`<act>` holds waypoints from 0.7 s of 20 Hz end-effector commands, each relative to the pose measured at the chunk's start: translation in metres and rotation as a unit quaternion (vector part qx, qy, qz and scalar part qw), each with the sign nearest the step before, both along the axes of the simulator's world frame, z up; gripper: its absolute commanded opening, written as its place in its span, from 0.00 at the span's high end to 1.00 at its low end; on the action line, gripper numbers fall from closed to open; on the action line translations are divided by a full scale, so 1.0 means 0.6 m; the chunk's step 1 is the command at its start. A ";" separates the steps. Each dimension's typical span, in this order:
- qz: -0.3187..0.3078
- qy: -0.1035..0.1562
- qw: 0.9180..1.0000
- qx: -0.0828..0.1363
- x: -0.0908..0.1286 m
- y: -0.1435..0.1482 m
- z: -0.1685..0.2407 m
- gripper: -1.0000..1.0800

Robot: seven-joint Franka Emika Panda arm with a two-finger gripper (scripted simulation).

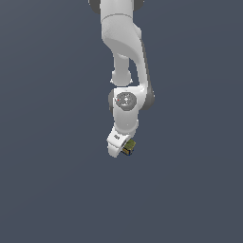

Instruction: Pick up the object and move it to a goal position.

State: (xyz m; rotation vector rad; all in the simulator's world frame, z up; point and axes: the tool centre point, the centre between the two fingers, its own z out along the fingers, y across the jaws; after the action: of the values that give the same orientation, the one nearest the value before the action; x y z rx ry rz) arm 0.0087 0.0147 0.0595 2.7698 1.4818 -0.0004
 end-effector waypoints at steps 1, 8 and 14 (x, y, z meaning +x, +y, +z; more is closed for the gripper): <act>0.000 0.000 1.000 0.000 0.000 0.000 0.000 1.00; 0.000 0.000 1.000 0.000 -0.007 -0.020 0.019 1.00; 0.000 0.000 1.000 0.000 -0.024 -0.072 0.067 1.00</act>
State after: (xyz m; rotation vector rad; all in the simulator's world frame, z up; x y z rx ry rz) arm -0.0044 -0.0185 0.0887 2.7716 1.4849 -0.0072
